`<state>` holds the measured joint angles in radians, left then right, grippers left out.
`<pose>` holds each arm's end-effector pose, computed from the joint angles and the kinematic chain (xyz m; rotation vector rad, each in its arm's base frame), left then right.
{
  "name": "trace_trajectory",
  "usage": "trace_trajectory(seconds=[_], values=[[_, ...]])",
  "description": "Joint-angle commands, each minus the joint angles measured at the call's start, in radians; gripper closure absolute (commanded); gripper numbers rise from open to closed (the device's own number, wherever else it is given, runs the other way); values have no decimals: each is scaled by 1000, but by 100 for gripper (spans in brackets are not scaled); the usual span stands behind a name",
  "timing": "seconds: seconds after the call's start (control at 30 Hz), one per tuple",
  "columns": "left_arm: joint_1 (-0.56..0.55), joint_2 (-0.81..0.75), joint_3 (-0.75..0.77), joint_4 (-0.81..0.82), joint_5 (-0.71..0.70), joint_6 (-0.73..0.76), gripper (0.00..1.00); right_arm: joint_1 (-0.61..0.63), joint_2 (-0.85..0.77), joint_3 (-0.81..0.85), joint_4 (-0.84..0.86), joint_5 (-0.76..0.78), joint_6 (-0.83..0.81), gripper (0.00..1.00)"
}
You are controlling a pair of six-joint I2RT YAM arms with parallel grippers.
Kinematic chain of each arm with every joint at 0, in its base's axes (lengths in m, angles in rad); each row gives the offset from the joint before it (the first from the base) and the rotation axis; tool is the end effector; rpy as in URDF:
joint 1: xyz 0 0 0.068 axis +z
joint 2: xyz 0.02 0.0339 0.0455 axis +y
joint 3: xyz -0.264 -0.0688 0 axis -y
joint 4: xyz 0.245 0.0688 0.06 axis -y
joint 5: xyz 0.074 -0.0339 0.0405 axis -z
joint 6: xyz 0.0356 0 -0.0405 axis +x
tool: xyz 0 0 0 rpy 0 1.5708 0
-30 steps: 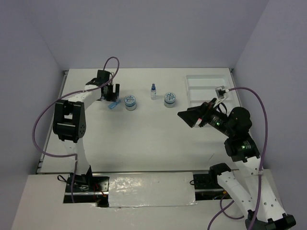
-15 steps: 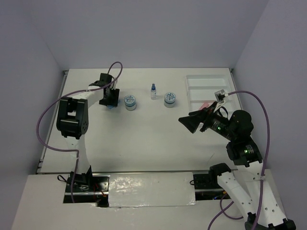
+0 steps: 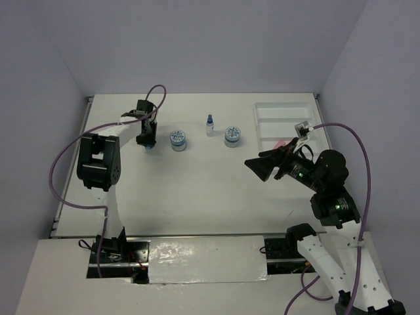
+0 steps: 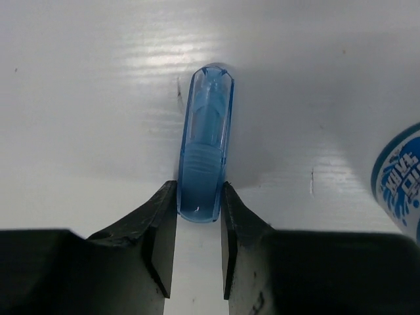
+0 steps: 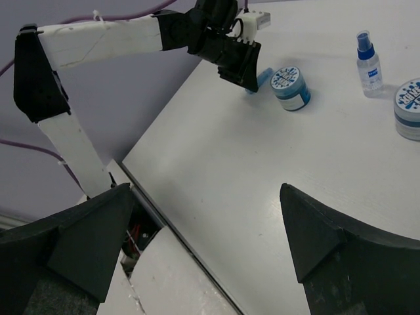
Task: Sort the stationery into containers
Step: Pick up the stationery from the center of the board.
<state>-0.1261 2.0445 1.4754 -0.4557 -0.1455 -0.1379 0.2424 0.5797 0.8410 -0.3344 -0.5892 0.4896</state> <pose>0.4331 -0.0497 0.1736 -0.0679 2.5803 0.0913 0.1153 0.0489 0.3718 -0.2618 1.7171 1.0297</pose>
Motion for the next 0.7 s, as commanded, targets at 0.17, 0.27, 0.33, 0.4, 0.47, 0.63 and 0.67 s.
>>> trace_trajectory(seconds=[0.17, 0.27, 0.33, 0.4, 0.47, 0.63, 0.67], values=[[-75, -570, -191, 73, 142, -206, 100, 11, 28, -100, 182, 113, 164, 0], [-215, -793, -381, 245, 195, -282, 95, 37, 14, -143, 264, 244, 330, 0], [-285, -871, -492, 326, 244, -313, 97, 58, 26, -122, 297, 328, 377, 0], [-386, -954, -549, 426, 250, -360, 99, 135, 68, -59, 302, 386, 395, 0], [-476, -1018, -625, 548, 283, -397, 100, 208, 130, -10, 285, 506, 380, 0], [-631, -1070, -692, 663, 253, -424, 99, 406, 299, 73, 247, 699, 343, 4], [-644, -1066, -687, 660, 242, -420, 99, 425, 316, 69, 262, 698, 342, 5]])
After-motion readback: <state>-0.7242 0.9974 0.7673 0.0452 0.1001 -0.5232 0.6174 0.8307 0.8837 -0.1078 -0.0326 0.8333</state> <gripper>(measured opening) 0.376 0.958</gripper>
